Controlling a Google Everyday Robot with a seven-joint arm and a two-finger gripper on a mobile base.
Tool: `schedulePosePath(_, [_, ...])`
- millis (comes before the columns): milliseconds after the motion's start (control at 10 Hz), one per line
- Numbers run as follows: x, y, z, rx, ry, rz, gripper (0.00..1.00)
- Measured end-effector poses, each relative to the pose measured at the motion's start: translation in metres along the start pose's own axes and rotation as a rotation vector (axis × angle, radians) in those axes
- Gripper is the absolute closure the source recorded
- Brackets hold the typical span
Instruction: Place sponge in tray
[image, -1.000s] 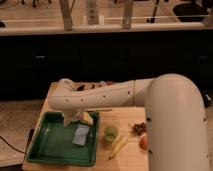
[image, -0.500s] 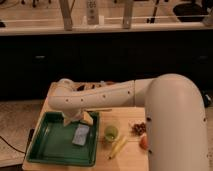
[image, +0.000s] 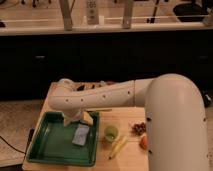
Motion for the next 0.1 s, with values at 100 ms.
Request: schedulePosePath(100, [0.0000,0.0000,0.0000,0.000,0.000,0.000,0.20])
